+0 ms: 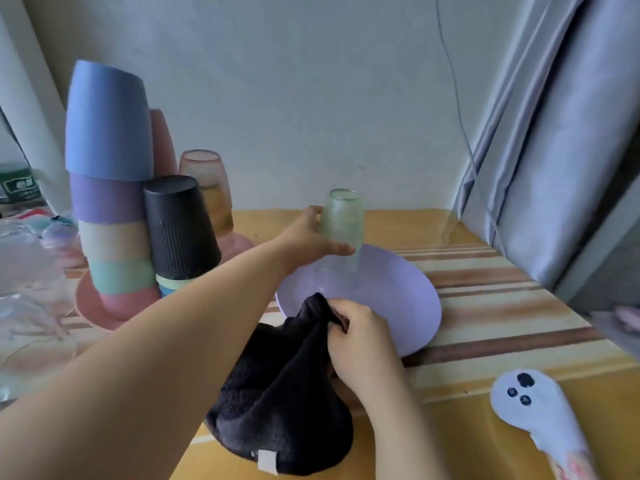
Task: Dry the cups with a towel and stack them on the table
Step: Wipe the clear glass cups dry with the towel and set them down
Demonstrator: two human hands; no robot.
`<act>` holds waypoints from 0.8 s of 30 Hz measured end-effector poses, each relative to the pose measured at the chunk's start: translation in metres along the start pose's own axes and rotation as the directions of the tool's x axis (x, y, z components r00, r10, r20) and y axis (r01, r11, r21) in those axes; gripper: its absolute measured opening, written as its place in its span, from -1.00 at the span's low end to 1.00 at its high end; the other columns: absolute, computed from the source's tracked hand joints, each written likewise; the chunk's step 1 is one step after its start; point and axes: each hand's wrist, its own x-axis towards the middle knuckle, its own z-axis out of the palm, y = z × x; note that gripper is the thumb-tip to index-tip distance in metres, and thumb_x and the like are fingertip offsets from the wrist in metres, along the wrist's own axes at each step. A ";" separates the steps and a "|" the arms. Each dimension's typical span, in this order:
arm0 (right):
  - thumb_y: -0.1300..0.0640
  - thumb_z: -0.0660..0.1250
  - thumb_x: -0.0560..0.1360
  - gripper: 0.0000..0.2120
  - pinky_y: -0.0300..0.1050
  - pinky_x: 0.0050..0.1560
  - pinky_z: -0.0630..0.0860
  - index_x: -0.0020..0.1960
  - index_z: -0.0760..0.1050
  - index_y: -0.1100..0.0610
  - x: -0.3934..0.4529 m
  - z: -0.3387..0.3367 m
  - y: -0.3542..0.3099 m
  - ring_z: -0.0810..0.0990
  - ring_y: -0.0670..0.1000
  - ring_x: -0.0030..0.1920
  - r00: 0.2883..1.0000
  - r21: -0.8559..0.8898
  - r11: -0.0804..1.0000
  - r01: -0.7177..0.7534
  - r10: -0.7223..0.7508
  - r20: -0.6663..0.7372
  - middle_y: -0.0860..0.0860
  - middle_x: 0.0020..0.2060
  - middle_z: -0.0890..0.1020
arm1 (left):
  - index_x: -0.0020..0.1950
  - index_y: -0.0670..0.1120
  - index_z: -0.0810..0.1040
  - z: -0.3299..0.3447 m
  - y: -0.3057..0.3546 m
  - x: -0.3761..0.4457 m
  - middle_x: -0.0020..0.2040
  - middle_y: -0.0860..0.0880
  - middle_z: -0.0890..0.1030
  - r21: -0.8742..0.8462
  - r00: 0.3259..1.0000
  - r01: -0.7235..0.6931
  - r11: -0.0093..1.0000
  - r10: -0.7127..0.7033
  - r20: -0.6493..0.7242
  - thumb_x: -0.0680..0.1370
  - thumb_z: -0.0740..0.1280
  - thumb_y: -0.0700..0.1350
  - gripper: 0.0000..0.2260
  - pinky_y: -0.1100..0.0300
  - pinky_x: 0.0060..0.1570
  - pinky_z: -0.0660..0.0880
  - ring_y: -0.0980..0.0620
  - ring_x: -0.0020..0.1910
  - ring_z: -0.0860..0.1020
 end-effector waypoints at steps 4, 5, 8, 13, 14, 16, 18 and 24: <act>0.29 0.14 0.54 -0.67 -0.20 -0.10 0.53 0.08 0.57 -0.04 0.000 0.001 0.000 0.58 -0.06 -0.08 1.000 0.006 1.000 -0.021 0.021 -0.005 -0.12 -0.11 0.65 | 0.24 -0.08 0.34 0.001 -0.002 -0.001 0.07 0.01 0.51 0.021 0.999 -0.008 1.000 0.009 -0.032 0.35 0.58 -0.11 -0.42 0.21 -0.12 0.44 0.01 0.03 0.52; 0.29 0.14 0.54 -0.67 -0.17 -0.08 0.53 0.08 0.58 -0.04 0.000 0.002 -0.001 0.58 -0.05 -0.08 1.000 0.004 1.000 -0.022 0.022 -0.006 -0.11 -0.11 0.65 | 0.20 -0.07 0.33 0.001 -0.002 -0.003 0.04 0.02 0.50 0.028 0.999 -0.016 0.999 0.017 -0.040 0.35 0.58 -0.11 -0.44 0.23 -0.19 0.44 0.02 0.00 0.52; 0.30 0.14 0.53 -0.68 -0.14 -0.08 0.54 0.04 0.58 -0.01 -0.001 0.003 -0.001 0.57 -0.01 -0.08 1.000 0.002 1.000 -0.017 0.017 -0.010 -0.08 -0.14 0.66 | 0.13 -0.08 0.30 -0.002 -0.001 -0.008 -0.07 0.07 0.45 0.080 0.996 -0.050 0.996 0.055 -0.067 0.34 0.58 -0.09 -0.46 0.30 -0.32 0.39 0.12 -0.14 0.48; 0.33 0.13 0.52 -0.65 -0.13 -0.04 0.53 0.06 0.58 -0.01 0.000 0.004 -0.002 0.57 -0.02 -0.06 1.000 0.011 1.000 -0.022 0.022 -0.022 -0.07 -0.11 0.66 | 0.14 -0.12 0.30 -0.002 0.001 -0.011 -0.06 0.07 0.44 0.021 0.992 -0.072 0.997 0.074 -0.101 0.33 0.59 -0.11 -0.44 0.30 -0.32 0.40 0.21 -0.16 0.45; 0.33 0.13 0.53 -0.65 -0.13 -0.05 0.53 0.07 0.58 -0.01 0.000 0.004 -0.002 0.57 -0.03 -0.06 1.000 0.008 1.000 -0.021 0.021 -0.021 -0.07 -0.11 0.66 | 0.14 -0.11 0.30 -0.002 0.002 -0.011 -0.05 0.07 0.45 -0.004 0.992 -0.072 0.997 0.071 -0.104 0.33 0.58 -0.11 -0.44 0.30 -0.31 0.41 0.22 -0.15 0.45; 0.33 0.13 0.52 -0.66 -0.11 -0.05 0.53 0.06 0.58 0.00 0.000 0.005 -0.001 0.57 -0.01 -0.06 1.000 0.006 1.000 -0.017 0.017 -0.021 -0.06 -0.12 0.66 | 0.13 -0.10 0.30 -0.002 0.006 -0.011 -0.05 0.07 0.45 -0.036 0.990 -0.079 0.996 0.075 -0.118 0.35 0.57 -0.12 -0.46 0.32 -0.30 0.40 0.23 -0.15 0.45; 0.33 0.13 0.52 -0.67 -0.13 -0.06 0.53 0.06 0.58 0.02 0.000 0.005 0.000 0.57 -0.01 -0.06 1.000 0.005 1.000 -0.008 0.008 -0.023 -0.05 -0.12 0.66 | 0.14 -0.08 0.30 -0.004 0.012 -0.012 -0.06 0.10 0.45 -0.079 0.983 -0.109 0.991 0.095 -0.156 0.37 0.56 -0.13 -0.48 0.34 -0.29 0.41 0.25 -0.15 0.46; 0.33 0.13 0.54 -0.66 -0.37 -0.13 0.47 0.08 0.57 -0.01 0.002 0.005 0.001 0.55 -0.13 -0.08 1.000 0.021 1.000 0.011 -0.010 -0.016 -0.12 -0.10 0.64 | 0.19 -0.03 0.37 -0.033 0.023 -0.048 0.01 0.09 0.54 -0.160 0.961 -0.176 0.971 0.134 -0.242 0.37 0.55 -0.18 -0.50 0.39 -0.19 0.48 0.25 -0.11 0.56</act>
